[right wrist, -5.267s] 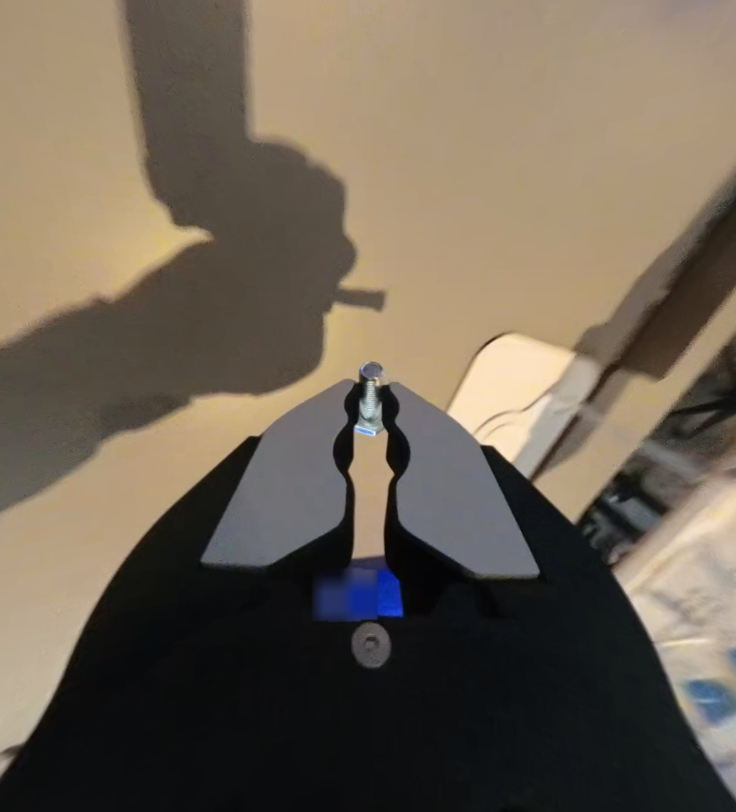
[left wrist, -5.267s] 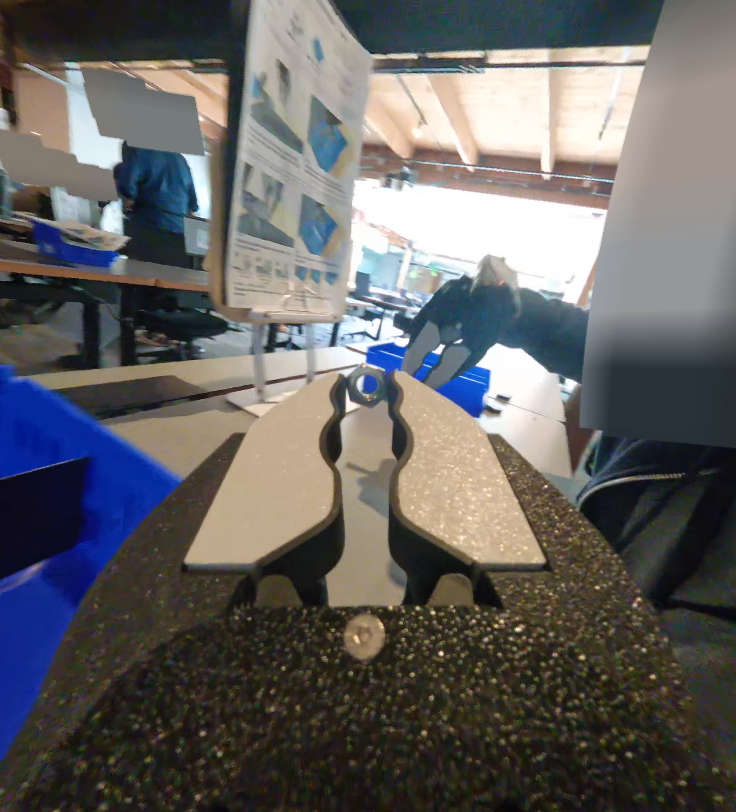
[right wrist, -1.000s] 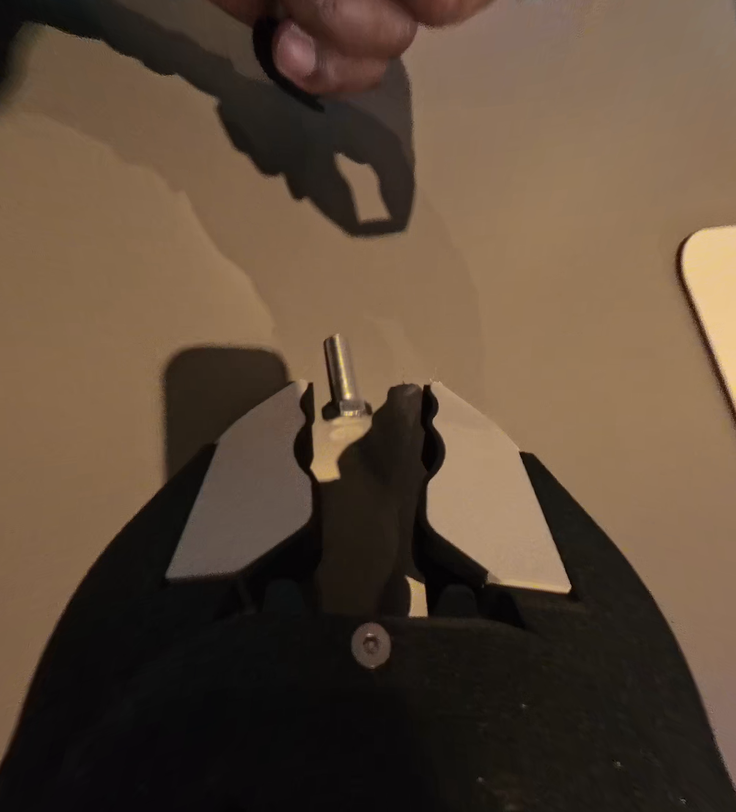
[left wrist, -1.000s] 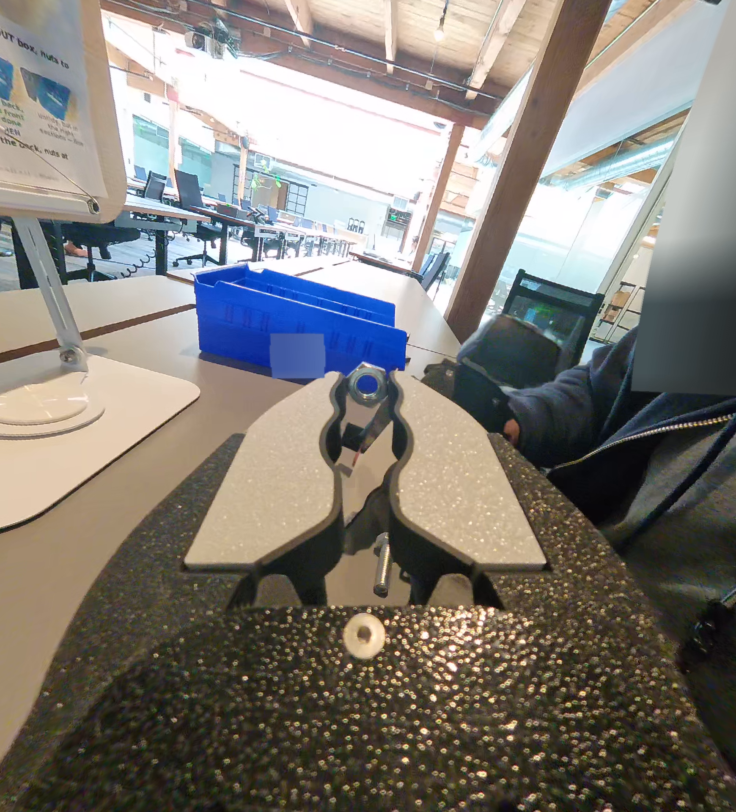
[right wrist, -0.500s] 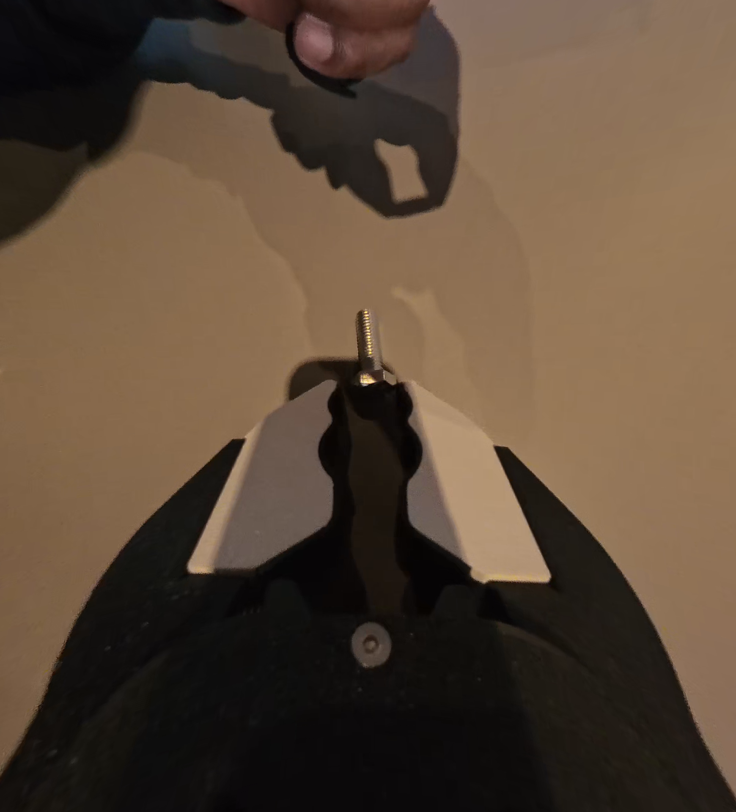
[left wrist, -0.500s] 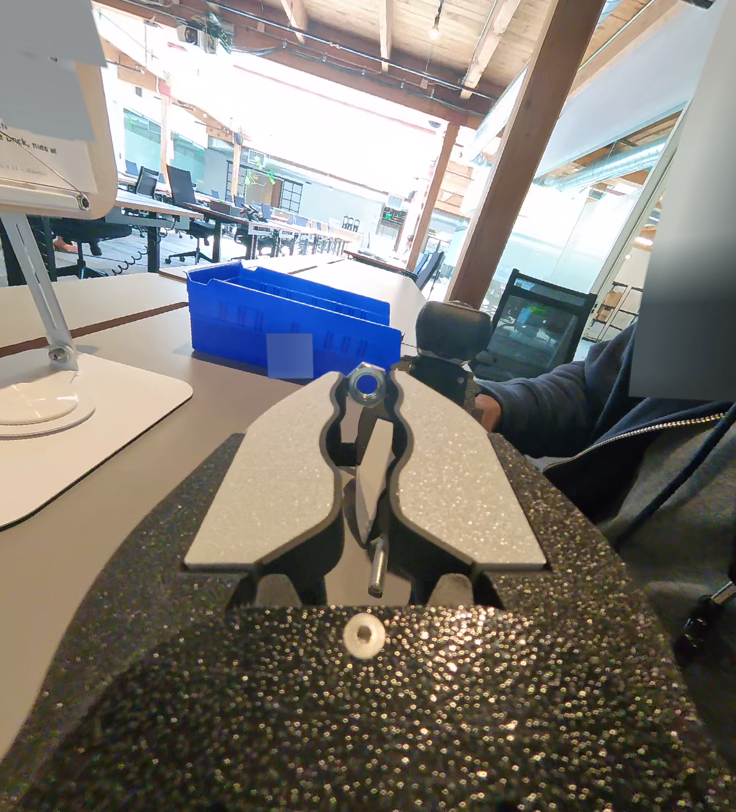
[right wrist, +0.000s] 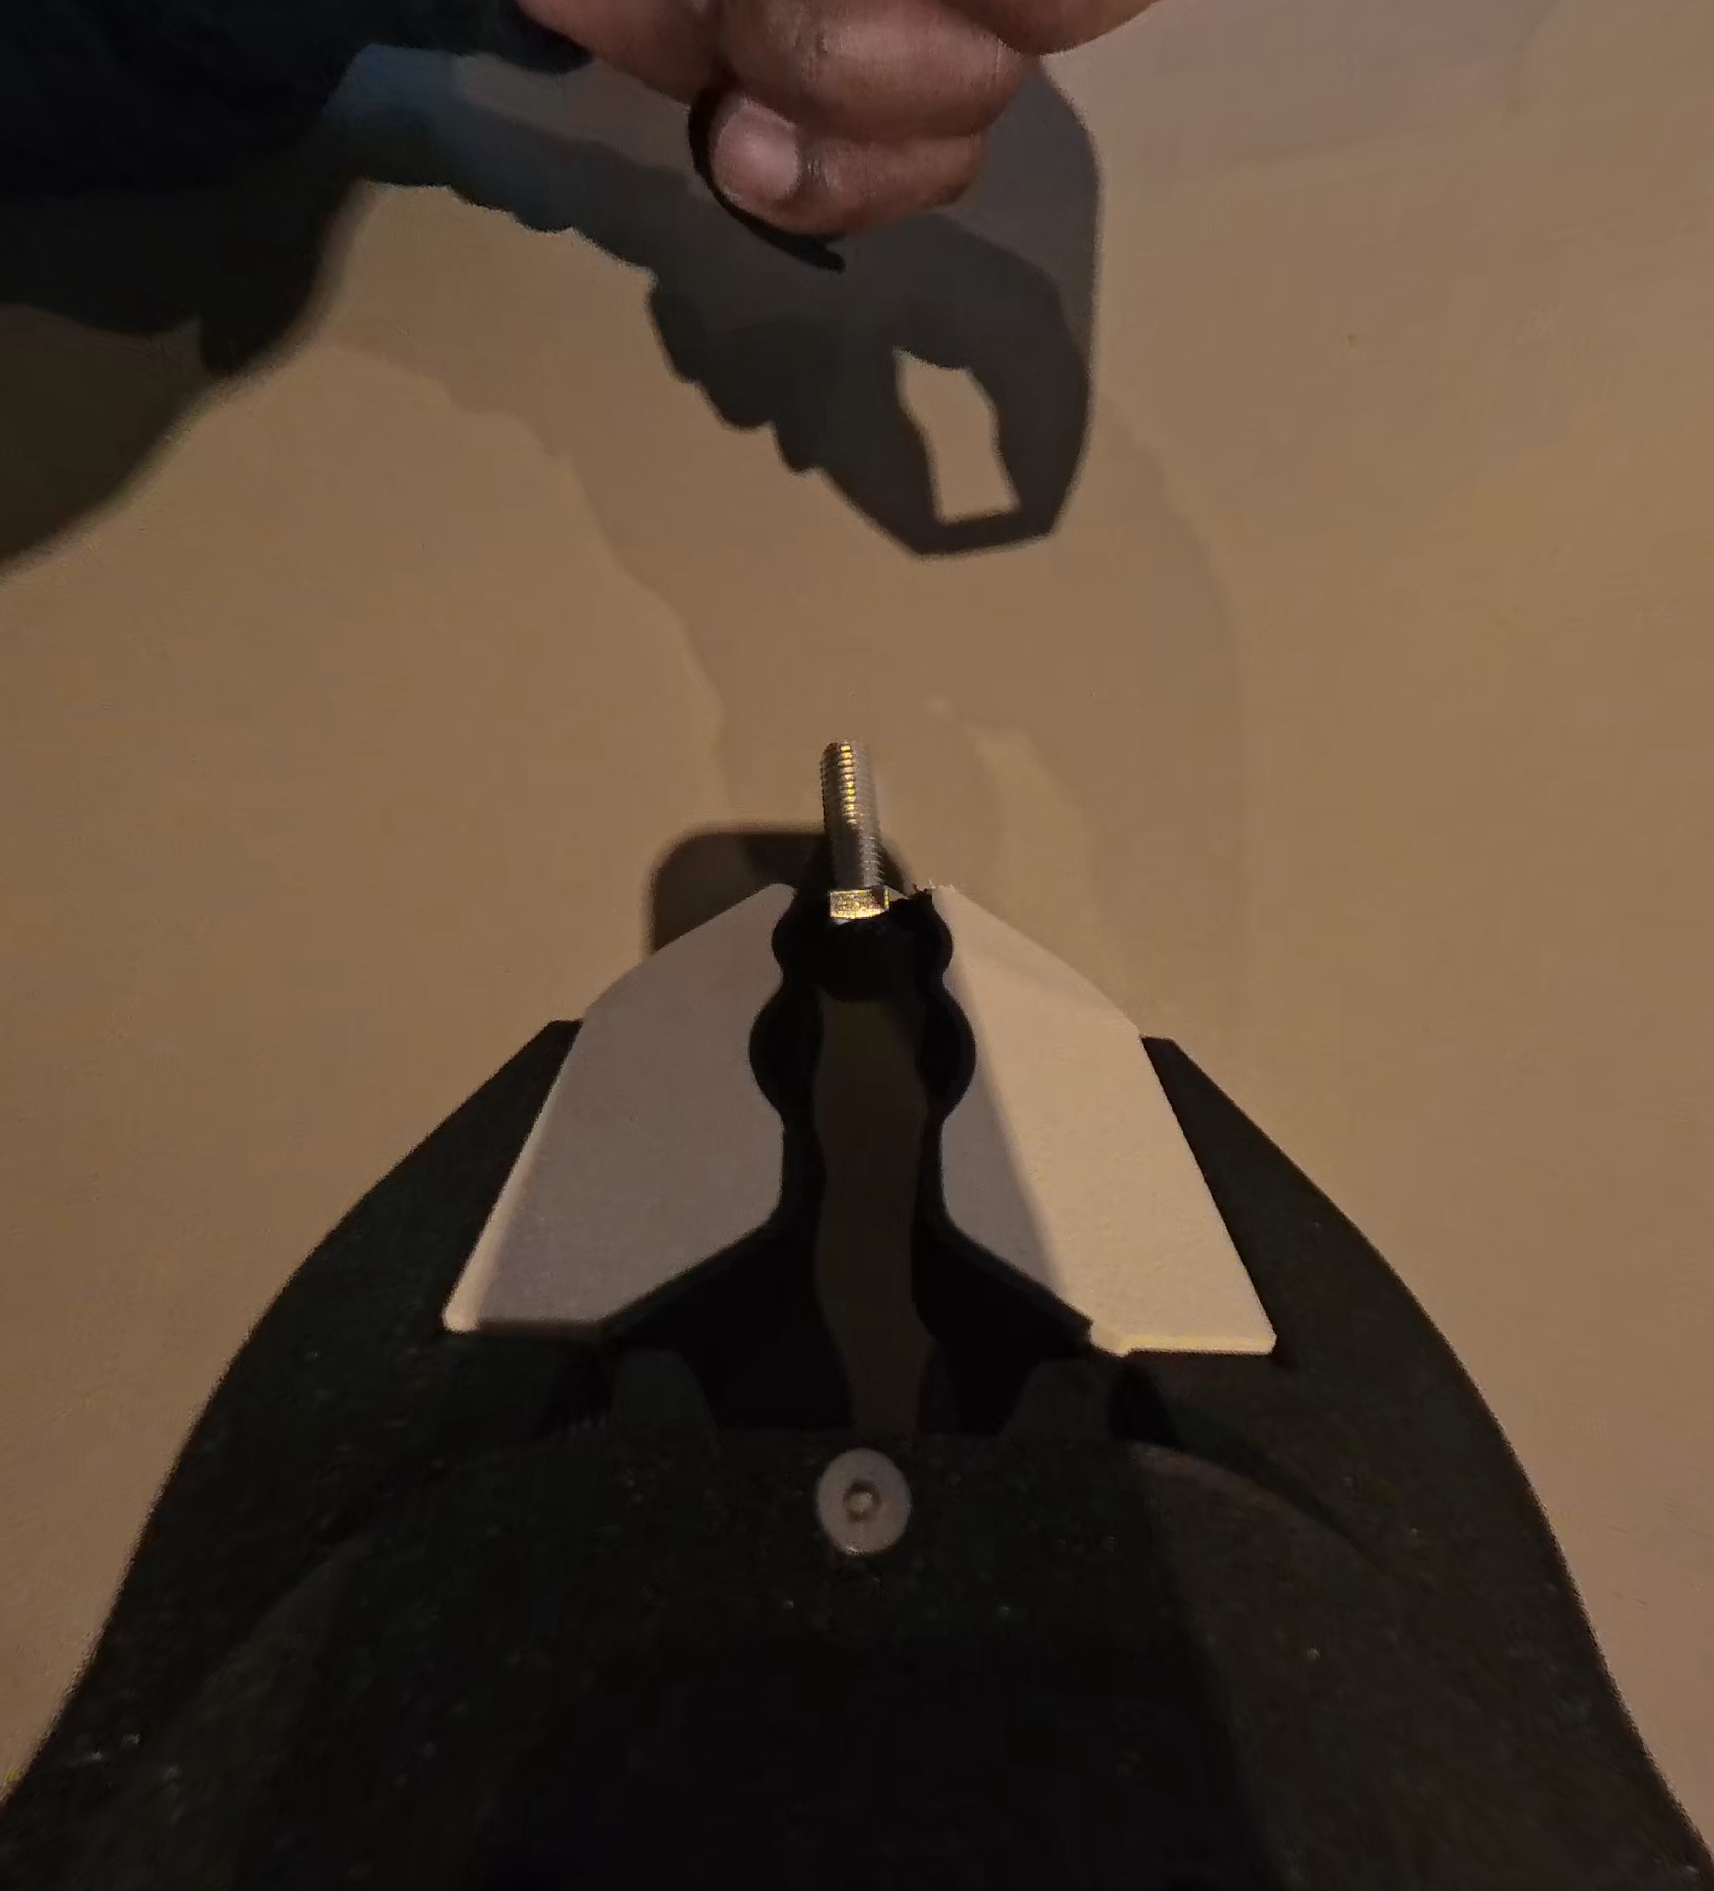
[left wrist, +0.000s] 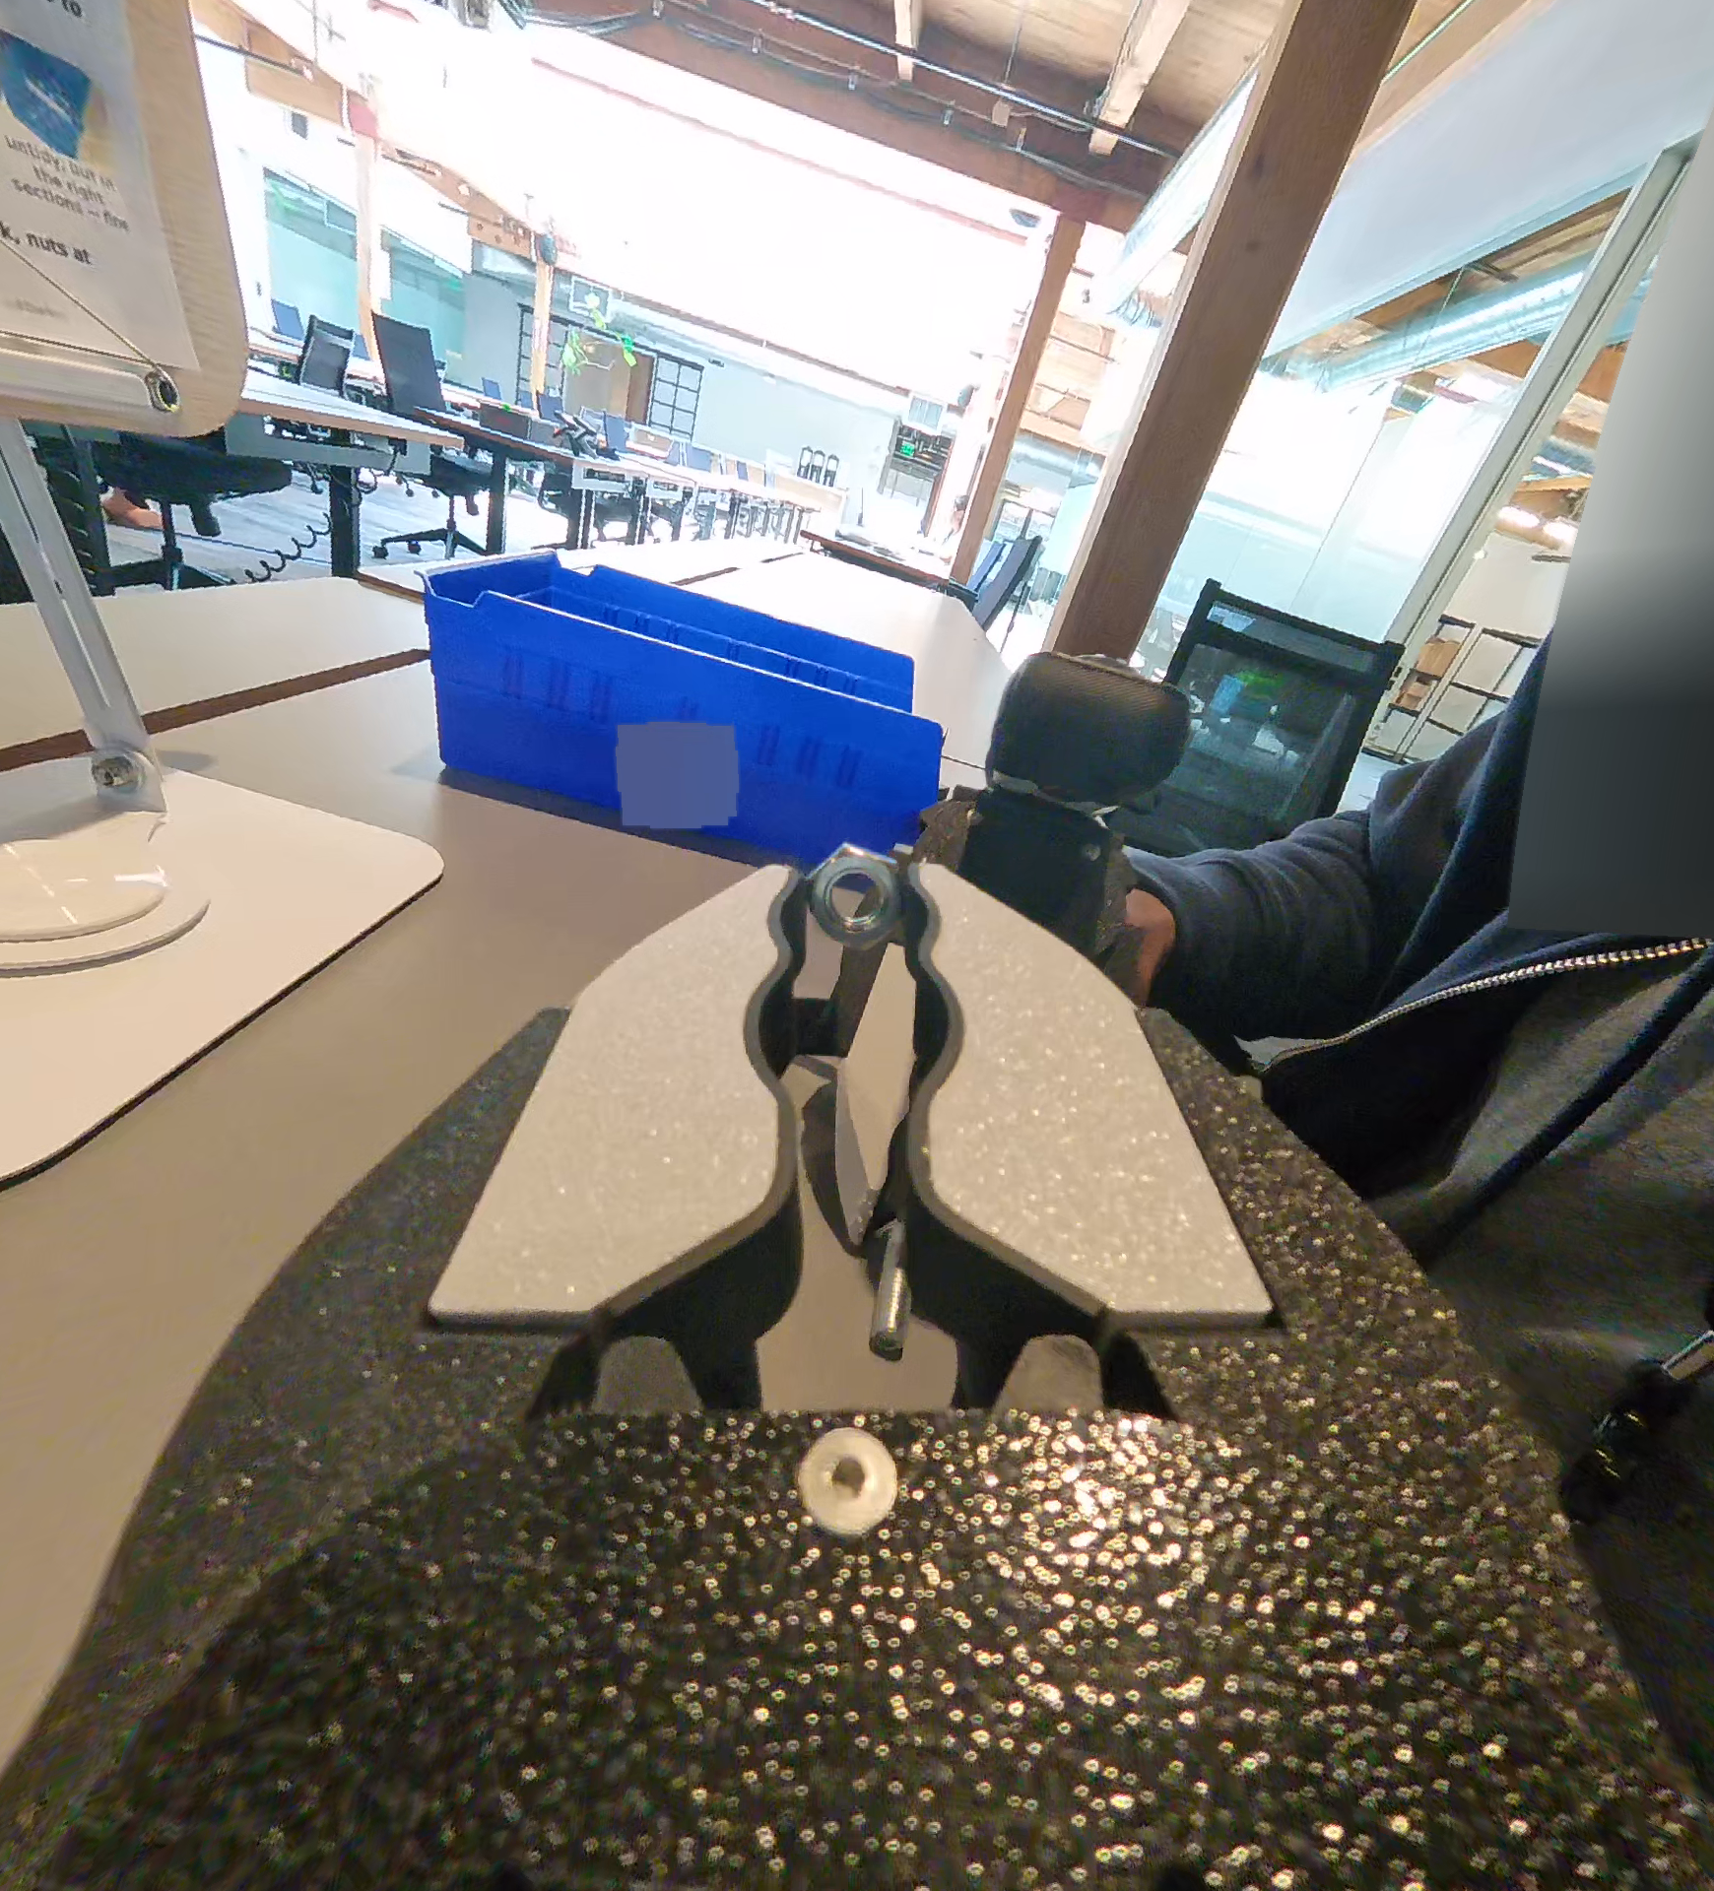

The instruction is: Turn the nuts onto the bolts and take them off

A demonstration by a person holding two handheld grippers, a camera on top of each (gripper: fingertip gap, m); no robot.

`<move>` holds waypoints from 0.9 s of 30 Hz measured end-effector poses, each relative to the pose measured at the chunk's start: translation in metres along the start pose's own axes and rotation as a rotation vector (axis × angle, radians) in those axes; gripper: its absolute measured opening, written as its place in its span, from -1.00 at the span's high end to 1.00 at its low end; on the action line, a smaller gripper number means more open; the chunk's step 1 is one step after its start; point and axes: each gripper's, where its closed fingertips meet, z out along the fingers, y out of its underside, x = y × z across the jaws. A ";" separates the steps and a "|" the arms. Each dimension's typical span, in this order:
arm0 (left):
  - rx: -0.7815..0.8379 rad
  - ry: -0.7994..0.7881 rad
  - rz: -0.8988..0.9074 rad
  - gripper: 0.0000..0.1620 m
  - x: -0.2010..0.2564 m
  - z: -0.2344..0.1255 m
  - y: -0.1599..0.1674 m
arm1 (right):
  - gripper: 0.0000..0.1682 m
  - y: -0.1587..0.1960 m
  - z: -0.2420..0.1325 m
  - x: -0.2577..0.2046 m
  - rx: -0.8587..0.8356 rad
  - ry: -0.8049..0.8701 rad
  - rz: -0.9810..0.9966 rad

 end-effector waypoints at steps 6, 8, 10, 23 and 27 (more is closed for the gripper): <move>-0.015 -0.001 0.010 0.79 -0.001 0.000 0.004 | 0.78 -0.012 -0.009 0.007 0.102 0.007 0.019; -0.015 -0.005 0.014 0.79 -0.003 -0.001 0.004 | 0.78 -0.020 -0.017 0.016 0.180 0.010 0.039; -0.014 -0.013 0.028 0.79 -0.005 -0.002 0.004 | 0.78 -0.031 -0.028 0.024 0.270 0.004 0.057; 0.239 0.055 -0.050 0.79 -0.002 -0.012 -0.026 | 0.78 -0.075 -0.051 0.043 0.575 -0.085 0.111; 0.111 0.018 0.016 0.79 -0.004 -0.005 -0.009 | 0.78 -0.079 -0.054 0.040 0.609 -0.091 0.113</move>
